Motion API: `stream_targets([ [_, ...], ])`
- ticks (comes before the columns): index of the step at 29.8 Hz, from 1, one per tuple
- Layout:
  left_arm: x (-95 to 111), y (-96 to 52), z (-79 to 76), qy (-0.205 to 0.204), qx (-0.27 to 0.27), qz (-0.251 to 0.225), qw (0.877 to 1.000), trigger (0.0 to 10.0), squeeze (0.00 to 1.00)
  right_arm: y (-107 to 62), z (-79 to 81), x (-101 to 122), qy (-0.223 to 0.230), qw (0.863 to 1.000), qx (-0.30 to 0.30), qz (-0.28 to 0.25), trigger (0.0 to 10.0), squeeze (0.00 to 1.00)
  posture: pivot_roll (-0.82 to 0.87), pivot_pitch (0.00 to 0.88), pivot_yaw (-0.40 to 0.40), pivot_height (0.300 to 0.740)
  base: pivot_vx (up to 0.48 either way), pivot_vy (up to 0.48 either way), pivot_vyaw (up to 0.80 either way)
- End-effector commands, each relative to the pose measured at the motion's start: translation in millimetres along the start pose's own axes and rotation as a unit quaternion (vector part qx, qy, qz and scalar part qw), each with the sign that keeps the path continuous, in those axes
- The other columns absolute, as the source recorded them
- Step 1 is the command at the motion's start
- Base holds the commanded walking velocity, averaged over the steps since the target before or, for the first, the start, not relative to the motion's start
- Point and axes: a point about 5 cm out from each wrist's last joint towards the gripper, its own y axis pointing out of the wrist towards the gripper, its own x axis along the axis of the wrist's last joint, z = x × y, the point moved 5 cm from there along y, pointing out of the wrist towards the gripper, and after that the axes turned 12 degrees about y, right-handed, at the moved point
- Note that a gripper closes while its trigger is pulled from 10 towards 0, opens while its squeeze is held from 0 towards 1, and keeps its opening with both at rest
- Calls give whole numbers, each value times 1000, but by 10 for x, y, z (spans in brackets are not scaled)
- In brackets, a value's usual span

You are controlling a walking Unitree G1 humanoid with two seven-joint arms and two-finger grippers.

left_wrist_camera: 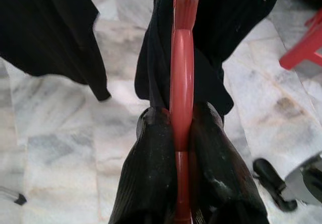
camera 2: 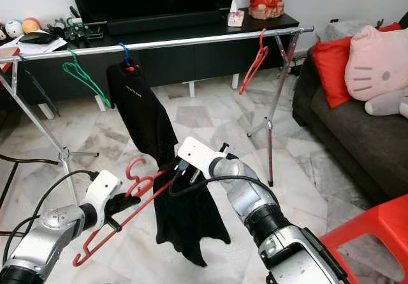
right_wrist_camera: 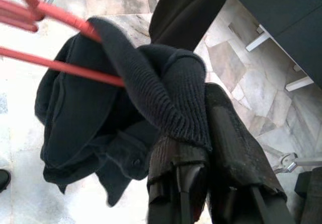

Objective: Hang hanger

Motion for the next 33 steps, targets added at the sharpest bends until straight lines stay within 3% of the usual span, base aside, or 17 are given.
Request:
stream_targets([
  [1, 76, -45, 104, 6, 24, -12, 1000, 10000, 0, -6, 7, 131, -4, 1000, 10, -18, 10000, 0, -66, 0, 50, 740, 0, 0, 0],
  [12, 129, -10, 75, 10, 23, -9, 1000, 10000, 0, -58, 165, 231, 5, 998, 57, -34, 10000, 0, -67, 0, 50, 740, 0, 0, 0],
  [15, -21, -48, 108, 27, 35, 33, 998, 10000, 0, -34, 22, 141, -8, 1000, 16, -17, 10000, 0, -67, 0, 50, 740, 0, 0, 0],
  [18, -45, -58, 129, 25, 43, 38, 998, 10000, 0, -29, -9, 106, -14, 1000, 7, -10, 10000, 0, -62, 0, 50, 740, 0, 0, 0],
  [24, 25, -33, 161, 20, 64, 22, 998, 10000, 0, -36, 91, 183, -4, 999, 29, -22, 10000, 0, -62, 0, 49, 740, 0, 0, 0],
  [28, 166, 9, 89, 2, 42, -16, 999, 10000, 0, -93, 269, 326, 16, 995, 80, -51, 10000, 0, -64, 0, 51, 740, 0, 0, 0],
  [33, 228, 12, 46, -13, 21, -40, 999, 10000, 0, -154, 334, 448, 21, 992, 103, -75, 10000, 0, -70, 0, 52, 740, 0, 0, 0],
])
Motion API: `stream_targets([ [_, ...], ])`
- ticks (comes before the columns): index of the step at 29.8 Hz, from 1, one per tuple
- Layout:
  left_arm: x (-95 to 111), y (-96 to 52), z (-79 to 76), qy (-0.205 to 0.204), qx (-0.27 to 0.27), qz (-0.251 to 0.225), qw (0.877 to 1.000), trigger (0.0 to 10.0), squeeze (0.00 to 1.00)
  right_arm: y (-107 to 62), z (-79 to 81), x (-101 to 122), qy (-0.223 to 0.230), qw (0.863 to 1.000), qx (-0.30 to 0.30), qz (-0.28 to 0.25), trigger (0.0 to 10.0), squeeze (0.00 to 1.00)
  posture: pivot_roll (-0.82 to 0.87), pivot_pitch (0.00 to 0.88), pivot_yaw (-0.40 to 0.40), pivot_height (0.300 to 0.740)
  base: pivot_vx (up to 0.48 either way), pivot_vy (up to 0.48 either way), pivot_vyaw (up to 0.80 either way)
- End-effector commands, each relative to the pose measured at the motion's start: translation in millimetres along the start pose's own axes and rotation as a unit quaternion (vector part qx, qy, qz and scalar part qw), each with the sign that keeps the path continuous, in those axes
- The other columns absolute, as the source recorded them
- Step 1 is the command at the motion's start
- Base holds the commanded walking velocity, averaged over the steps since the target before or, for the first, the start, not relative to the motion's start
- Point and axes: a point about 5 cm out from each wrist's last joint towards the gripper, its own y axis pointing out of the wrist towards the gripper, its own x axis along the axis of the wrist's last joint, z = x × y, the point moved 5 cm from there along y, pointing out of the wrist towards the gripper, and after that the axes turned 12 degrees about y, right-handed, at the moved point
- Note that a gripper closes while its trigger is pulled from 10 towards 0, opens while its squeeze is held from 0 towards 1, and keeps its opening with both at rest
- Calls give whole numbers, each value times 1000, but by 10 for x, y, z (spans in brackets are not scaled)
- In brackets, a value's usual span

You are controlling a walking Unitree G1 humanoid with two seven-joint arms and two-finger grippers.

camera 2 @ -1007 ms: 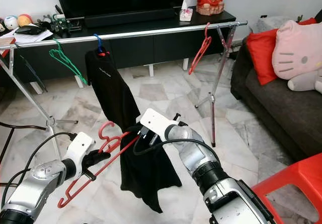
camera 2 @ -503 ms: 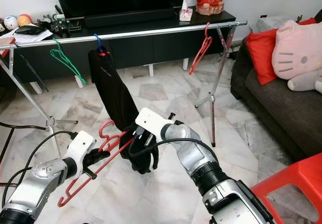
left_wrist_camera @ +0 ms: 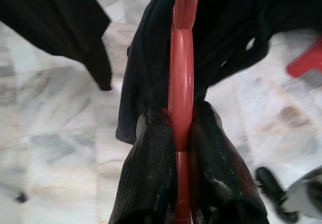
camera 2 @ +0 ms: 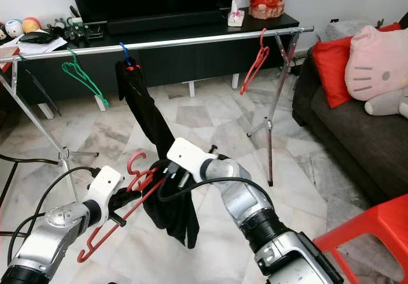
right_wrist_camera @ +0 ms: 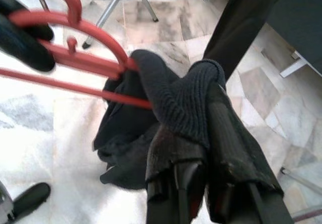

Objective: Hang hanger

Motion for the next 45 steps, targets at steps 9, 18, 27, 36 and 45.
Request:
stream_targets([
  [9, 277, -69, 94, -21, -13, -73, 997, 10000, 0, -117, 259, 293, -22, 996, 65, -48, 10000, 0, -76, 0, 53, 740, 0, 0, 0],
  [18, 223, -124, -21, -23, -59, -67, 996, 10000, 0, -197, 304, 308, -70, 992, 92, -52, 10000, 0, -77, 0, 54, 740, 0, 0, 0],
  [27, 192, -169, -136, -23, -108, -58, 992, 10000, 0, -328, 419, 325, -155, 971, 170, -61, 10000, 0, -82, 0, 57, 740, 0, 0, 0],
  [36, 221, -159, -142, -29, -110, -66, 991, 10000, 0, -459, 381, 115, -197, 953, 226, -41, 10000, 0, -87, 0, 61, 740, 0, 0, 0],
  [45, 288, -94, -1, -41, -64, -85, 993, 10000, 0, -621, 502, 128, -195, 933, 293, -71, 10000, 0, -92, 0, 65, 740, 0, 0, 0],
])
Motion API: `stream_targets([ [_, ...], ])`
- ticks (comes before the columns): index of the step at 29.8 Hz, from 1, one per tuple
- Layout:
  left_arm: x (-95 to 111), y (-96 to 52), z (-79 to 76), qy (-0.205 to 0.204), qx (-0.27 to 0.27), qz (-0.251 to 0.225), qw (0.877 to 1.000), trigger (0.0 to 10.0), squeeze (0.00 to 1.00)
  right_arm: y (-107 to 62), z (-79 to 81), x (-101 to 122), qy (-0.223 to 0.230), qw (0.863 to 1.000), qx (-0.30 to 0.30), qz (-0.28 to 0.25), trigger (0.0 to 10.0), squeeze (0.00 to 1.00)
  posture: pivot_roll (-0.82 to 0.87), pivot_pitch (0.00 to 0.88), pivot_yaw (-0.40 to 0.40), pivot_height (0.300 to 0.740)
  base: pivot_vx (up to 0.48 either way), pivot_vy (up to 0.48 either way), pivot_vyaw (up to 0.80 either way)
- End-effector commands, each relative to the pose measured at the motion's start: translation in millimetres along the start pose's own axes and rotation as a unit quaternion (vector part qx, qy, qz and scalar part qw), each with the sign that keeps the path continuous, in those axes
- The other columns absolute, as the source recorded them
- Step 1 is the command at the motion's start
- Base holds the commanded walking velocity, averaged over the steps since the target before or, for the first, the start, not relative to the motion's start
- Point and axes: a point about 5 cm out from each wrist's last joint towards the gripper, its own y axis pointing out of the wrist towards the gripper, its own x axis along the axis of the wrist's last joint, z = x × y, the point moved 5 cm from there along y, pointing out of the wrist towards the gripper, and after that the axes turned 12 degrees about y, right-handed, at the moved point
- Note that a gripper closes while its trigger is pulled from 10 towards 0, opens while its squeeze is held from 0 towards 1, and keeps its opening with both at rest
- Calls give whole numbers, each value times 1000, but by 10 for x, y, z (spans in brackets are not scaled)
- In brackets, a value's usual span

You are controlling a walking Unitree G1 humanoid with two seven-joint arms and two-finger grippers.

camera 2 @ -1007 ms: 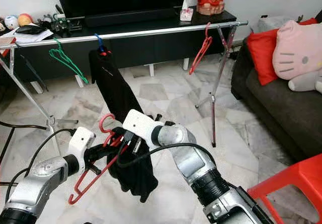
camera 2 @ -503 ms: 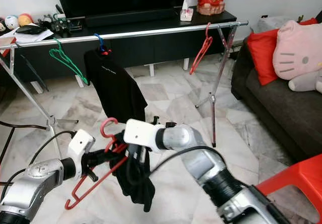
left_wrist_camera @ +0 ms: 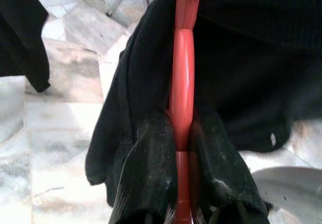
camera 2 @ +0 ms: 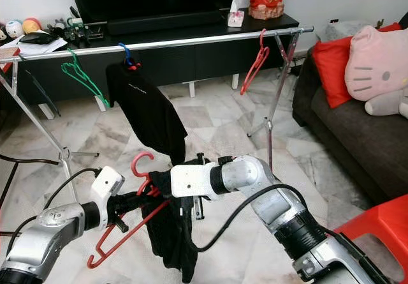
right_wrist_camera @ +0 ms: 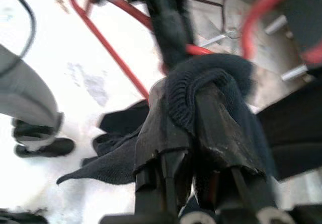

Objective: Hang hanger

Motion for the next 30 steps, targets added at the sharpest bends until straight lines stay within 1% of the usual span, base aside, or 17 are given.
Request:
stream_targets([
  [1, 101, -33, 142, 4, 28, -21, 999, 10000, 0, -3, 53, 150, -24, 999, 18, -28, 10000, 0, -92, 0, 65, 740, 0, 0, 0],
  [3, 116, -27, 183, 1, 42, -28, 999, 10000, 0, -1, 126, 160, -23, 998, 38, -33, 10000, 0, -92, 0, 67, 740, 0, 0, 0],
  [4, 137, -27, 220, 1, 53, -34, 998, 10000, 0, 8, 191, 174, -19, 998, 53, -38, 10000, 0, -92, 0, 67, 740, 0, 0, 0],
  [7, 149, -27, 240, 3, 60, -36, 998, 10000, 0, 29, 202, 140, -19, 998, 51, -33, 10000, 0, -91, 0, 67, 740, 0, 0, 0],
  [8, 157, -26, 247, 2, 62, -38, 997, 10000, 0, 52, 136, 68, -20, 999, 28, -19, 10000, 0, -91, 0, 67, 740, 0, 0, 0],
  [9, 159, -25, 247, 2, 63, -39, 997, 10000, 0, 57, 105, 43, -20, 1000, 19, -13, 10000, 0, -91, 0, 67, 740, 0, 0, 0],
  [11, 159, -22, 249, 1, 64, -40, 997, 10000, 0, 57, 85, 25, -19, 1000, 13, -10, 10000, 0, -91, 0, 67, 740, 0, 0, 0],
  [13, 165, -20, 235, 1, 59, -42, 997, 10000, 0, 55, -111, 9, -25, 999, -44, -5, 10000, 0, -91, 0, 67, 740, 0, 0, 0],
  [18, 165, -18, 235, 1, 59, -43, 997, 10000, 0, 51, -128, 10, -26, 998, -49, -4, 10000, 0, -91, 0, 67, 740, 0, 0, 0],
  [20, 159, -17, 182, -5, 44, -44, 998, 10000, 0, 30, -311, 65, -29, 995, -99, -11, 10000, 0, -90, 0, 63, 740, 0, 0, 0],
  [21, 159, -17, 182, -5, 44, -44, 998, 10000, 0, 30, -311, 65, -29, 995, -99, -11, 10000, 0, -90, 0, 63, 740, 0, 0, 0],
  [23, 132, -27, 146, -8, 33, -38, 999, 10000, 0, -29, -549, 98, -33, 985, -167, -9, 10000, 0, -91, 0, 63, 740, 0, 0, 0],
  [25, 108, -36, 130, -8, 28, -33, 999, 10000, 0, -73, -682, 106, -35, 978, -206, -6, 10000, 0, -91, 0, 63, 740, 0, 0, 0],
  [26, 97, -40, 113, -8, 23, -31, 999, 10000, 0, -101, -773, 127, -39, 972, -232, -7, 10000, 0, -91, 0, 63, 740, 0, 0, 0],
  [27, 97, -40, 113, -8, 23, -31, 999, 10000, 0, -101, -773, 127, -39, 972, -232, -7, 10000, 0, -91, 0, 63, 740, 0, 0, 0],
  [30, 91, -39, 90, -9, 15, -29, 999, 10000, 0, -130, -885, 152, -54, 963, -265, -3, 10000, 0, -89, 0, 63, 740, 0, 0, 0],
])
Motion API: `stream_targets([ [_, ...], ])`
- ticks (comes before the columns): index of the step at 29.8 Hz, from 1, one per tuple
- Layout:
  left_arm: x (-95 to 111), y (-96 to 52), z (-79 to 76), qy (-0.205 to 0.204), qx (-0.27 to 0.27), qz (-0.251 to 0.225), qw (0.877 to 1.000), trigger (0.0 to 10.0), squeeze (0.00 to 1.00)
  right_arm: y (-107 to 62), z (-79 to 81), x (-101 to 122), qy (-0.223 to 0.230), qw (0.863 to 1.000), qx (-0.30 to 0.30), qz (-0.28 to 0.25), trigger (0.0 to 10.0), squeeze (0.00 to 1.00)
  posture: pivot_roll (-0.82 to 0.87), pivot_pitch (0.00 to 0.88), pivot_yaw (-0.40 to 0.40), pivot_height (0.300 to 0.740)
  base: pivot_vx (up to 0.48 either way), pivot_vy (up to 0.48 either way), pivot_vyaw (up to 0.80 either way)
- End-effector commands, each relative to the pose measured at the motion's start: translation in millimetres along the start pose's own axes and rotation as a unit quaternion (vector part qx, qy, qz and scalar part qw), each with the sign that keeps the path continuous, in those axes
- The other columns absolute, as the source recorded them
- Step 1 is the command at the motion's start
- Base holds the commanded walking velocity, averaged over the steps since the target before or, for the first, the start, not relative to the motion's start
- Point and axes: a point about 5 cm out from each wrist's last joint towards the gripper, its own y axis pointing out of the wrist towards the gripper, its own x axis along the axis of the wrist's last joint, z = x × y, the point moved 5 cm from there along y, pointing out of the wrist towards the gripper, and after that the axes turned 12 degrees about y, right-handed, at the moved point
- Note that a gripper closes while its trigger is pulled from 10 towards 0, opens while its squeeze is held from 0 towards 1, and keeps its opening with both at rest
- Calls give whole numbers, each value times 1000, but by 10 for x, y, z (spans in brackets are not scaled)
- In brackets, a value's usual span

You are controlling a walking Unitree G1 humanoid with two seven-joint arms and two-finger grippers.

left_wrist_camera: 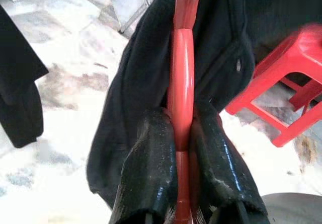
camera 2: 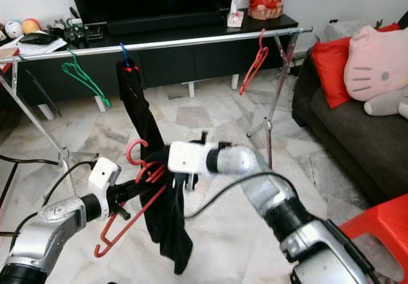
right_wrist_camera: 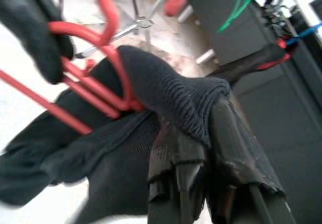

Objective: Hang hanger

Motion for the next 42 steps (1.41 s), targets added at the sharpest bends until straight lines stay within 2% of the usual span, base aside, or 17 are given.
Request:
stream_targets([
  [1, 38, -11, -21, 6, -9, -3, 1000, 10000, 0, 16, -141, 118, -24, 999, -31, -16, 10000, 0, -89, 0, 63, 740, 0, 0, 0],
  [5, 37, -8, -43, 4, -15, -4, 1000, 10000, 0, 45, -106, 167, -32, 999, -20, -29, 10000, 0, -89, 0, 63, 740, 0, 0, 0],
  [6, 38, -7, -49, 4, -16, -4, 1000, 10000, 0, 49, -75, 185, -30, 999, -11, -35, 10000, 0, -88, 0, 63, 740, 0, 0, 0],
  [7, 46, -4, -66, 3, -20, -5, 1000, 10000, 0, 58, 25, 224, -26, 998, 15, -51, 10000, 0, -88, 0, 64, 740, 0, 0, 0],
  [9, 48, -3, -70, 3, -21, -6, 1000, 10000, 0, 59, 57, 234, -25, 998, 24, -55, 10000, 0, -88, 0, 64, 740, 0, 0, 0],
  [14, 58, 11, -67, 2, -21, -7, 1000, 10000, 0, -38, 437, 310, -27, 986, 140, -84, 10000, 0, -90, 0, 65, 740, 0, 0, 0],
  [21, 62, 13, -56, 2, -17, -7, 1000, 10000, 0, -74, 515, 318, -23, 982, 166, -87, 10000, 0, -92, 0, 66, 740, 0, 0, 0],
  [23, 62, 15, -60, 1, -19, -7, 1000, 10000, 0, -139, 609, 336, -21, 975, 201, -94, 10000, 0, -92, 0, 66, 740, 0, 0, 0],
  [26, 62, 14, -61, 0, -19, -7, 1000, 10000, 0, -147, 613, 338, -20, 975, 202, -94, 10000, 0, -92, 0, 66, 740, 0, 0, 0],
  [32, 55, 34, -57, 0, -14, -8, 1000, 10000, 0, -282, 800, 264, -19, 960, 268, -75, 10000, 0, -93, 0, 66, 740, 0, 0, 0],
  [41, 48, 40, -39, 2, -6, -7, 1000, 10000, 0, -241, 683, 102, -21, 972, 230, -34, 10000, 0, -97, 0, 65, 740, 0, 0, 0],
  [42, 48, 40, -37, 2, -5, -7, 1000, 10000, 0, -244, 685, 118, -20, 972, 232, -37, 10000, 35, -97, 0, 65, 740, 0, 0, 0],
])
